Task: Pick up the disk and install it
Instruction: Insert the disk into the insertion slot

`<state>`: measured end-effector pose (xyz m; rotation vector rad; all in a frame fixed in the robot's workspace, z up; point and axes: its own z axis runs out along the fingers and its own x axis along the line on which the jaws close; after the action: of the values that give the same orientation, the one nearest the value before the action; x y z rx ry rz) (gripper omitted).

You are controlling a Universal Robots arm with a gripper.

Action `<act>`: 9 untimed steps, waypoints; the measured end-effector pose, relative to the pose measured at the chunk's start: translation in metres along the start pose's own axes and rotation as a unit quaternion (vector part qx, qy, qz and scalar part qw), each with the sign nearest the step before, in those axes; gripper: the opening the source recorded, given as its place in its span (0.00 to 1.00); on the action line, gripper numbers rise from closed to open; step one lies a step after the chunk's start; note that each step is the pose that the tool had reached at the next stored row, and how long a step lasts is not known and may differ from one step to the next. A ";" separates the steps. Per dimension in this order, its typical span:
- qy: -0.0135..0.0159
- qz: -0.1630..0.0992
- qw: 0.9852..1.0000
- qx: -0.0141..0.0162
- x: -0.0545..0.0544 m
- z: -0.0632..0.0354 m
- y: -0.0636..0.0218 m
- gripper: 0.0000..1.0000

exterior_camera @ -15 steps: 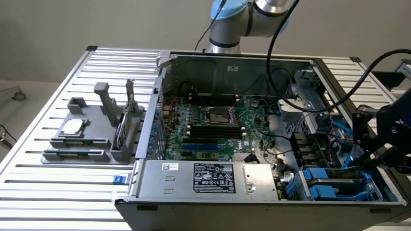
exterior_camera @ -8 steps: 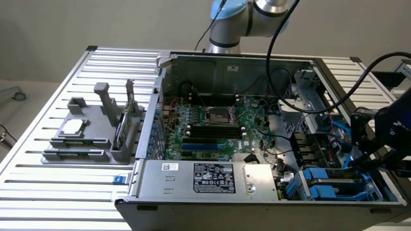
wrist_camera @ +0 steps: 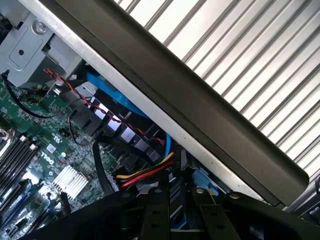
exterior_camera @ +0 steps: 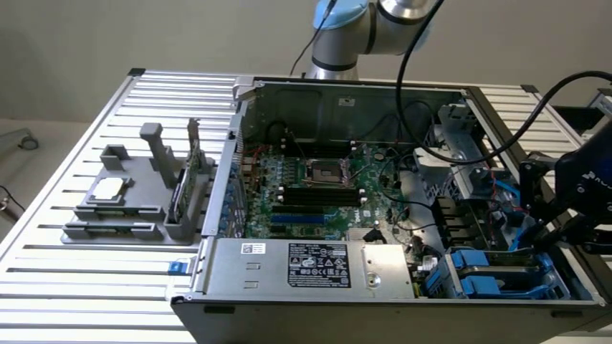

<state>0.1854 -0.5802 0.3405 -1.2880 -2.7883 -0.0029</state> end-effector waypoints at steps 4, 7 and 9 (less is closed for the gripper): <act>0.001 0.000 1.000 0.001 0.000 0.0000 0.0007 0.24; 0.001 0.000 1.000 0.001 -0.001 0.0022 0.0014 0.24; 0.001 0.000 1.000 0.001 -0.001 0.0059 0.0015 0.24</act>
<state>0.1869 -0.5797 0.3344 -1.2873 -2.7859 -0.0002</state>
